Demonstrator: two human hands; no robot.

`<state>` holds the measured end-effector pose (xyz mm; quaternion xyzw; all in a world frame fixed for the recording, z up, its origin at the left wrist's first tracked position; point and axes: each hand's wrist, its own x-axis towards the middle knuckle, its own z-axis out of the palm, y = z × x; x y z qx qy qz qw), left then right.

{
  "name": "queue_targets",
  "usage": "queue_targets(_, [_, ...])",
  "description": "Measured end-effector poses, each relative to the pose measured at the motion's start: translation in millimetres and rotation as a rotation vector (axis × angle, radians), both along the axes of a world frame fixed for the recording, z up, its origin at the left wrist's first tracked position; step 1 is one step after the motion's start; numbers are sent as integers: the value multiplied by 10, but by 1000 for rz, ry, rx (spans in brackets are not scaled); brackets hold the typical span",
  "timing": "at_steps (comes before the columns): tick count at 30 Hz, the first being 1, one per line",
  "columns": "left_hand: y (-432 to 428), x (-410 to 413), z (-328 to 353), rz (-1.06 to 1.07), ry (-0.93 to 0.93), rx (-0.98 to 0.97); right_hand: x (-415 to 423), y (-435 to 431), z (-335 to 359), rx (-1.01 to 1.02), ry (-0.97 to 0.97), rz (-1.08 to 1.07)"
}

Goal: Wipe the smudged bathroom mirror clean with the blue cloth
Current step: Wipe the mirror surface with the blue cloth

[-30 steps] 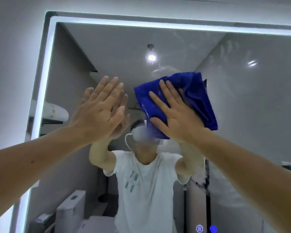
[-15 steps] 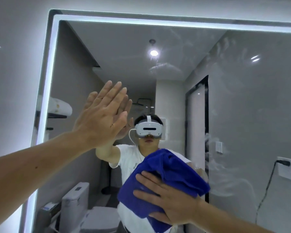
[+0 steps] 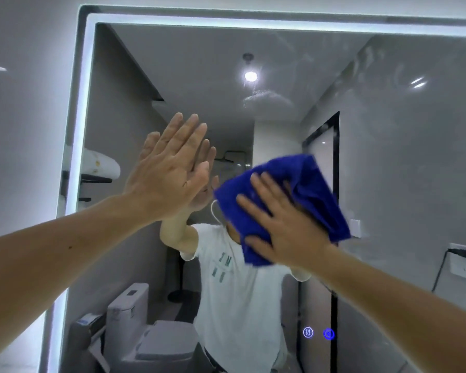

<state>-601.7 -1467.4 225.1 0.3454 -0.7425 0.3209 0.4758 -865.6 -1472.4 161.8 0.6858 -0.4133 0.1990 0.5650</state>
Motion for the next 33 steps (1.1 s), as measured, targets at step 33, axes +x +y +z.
queue_targets(33, [-188,137,890,58,0,-158,420,-183,1756,-55,-179,-63])
